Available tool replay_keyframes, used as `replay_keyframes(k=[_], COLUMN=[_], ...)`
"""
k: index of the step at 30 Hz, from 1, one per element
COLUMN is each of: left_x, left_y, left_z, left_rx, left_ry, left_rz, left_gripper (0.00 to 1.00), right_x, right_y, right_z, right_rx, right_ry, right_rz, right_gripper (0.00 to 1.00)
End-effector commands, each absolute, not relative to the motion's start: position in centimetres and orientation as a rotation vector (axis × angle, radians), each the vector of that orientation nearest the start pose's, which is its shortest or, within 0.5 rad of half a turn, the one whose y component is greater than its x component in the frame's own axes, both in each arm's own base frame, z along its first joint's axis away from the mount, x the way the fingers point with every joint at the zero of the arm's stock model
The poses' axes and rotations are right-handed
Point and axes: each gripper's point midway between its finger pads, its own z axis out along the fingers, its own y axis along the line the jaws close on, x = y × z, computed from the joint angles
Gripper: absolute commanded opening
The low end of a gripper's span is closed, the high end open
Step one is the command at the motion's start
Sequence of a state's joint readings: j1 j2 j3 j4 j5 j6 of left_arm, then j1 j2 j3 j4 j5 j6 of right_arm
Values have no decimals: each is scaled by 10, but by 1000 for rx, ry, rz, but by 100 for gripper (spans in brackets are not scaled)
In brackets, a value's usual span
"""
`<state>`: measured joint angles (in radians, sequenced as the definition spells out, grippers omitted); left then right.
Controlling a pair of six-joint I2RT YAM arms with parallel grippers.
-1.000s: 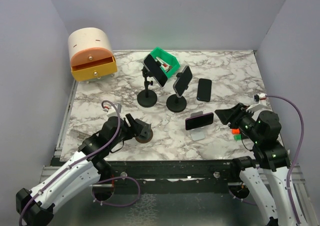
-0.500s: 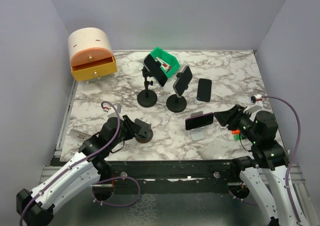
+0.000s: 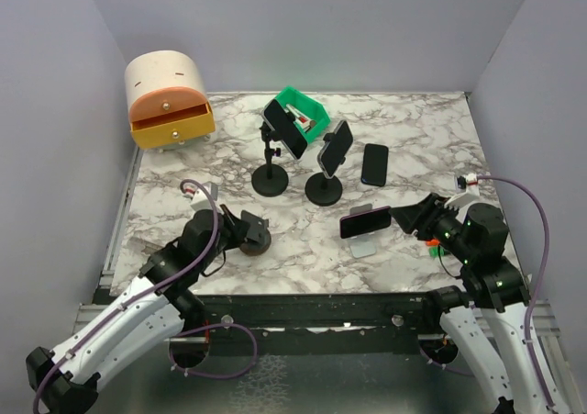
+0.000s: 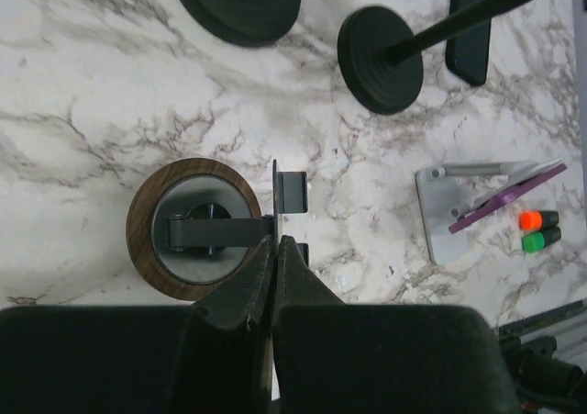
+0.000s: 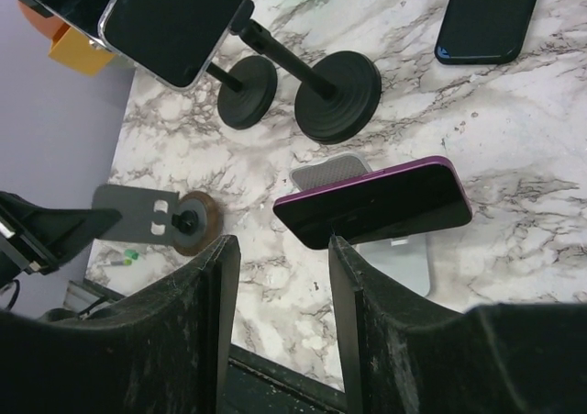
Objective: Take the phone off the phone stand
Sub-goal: Pick up the phone stand at the center of the board, then place the phone stand at the center of the board.
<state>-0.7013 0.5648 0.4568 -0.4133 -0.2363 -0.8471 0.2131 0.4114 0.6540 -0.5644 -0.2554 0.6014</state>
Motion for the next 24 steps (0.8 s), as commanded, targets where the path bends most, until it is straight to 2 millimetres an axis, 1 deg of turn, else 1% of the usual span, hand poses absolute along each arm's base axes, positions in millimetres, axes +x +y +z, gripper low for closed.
replay_keyframes(k=[1, 4, 7, 10, 12, 15, 18, 24], left_x=[224, 239, 253, 269, 284, 311, 332, 359], left_y=[-126, -116, -113, -106, -98, -85, -80, -78], left_z=[197, 219, 234, 238, 239, 235, 231, 231], left_rx=[-346, -375, -407, -459, -501, -585, -653, -735], left_ry=[1945, 1880, 1833, 1807, 1792, 1789, 1791, 1702], left_rz=[-540, -452, -415, -357, -343, -421, -545, -705], left_gripper=[0, 0, 0, 0, 0, 0, 0, 0], right_x=[194, 195, 196, 195, 194, 192, 190, 185], right_y=[113, 113, 114, 116, 118, 118, 117, 116], right_z=[242, 240, 238, 239, 240, 243, 248, 255], right_rx=[165, 158, 151, 141, 126, 107, 92, 57], right_ry=[1925, 1926, 1925, 1921, 1918, 1914, 1905, 1889], right_rz=[786, 779, 782, 788, 789, 779, 763, 745], right_gripper=[48, 48, 48, 47, 47, 47, 47, 47])
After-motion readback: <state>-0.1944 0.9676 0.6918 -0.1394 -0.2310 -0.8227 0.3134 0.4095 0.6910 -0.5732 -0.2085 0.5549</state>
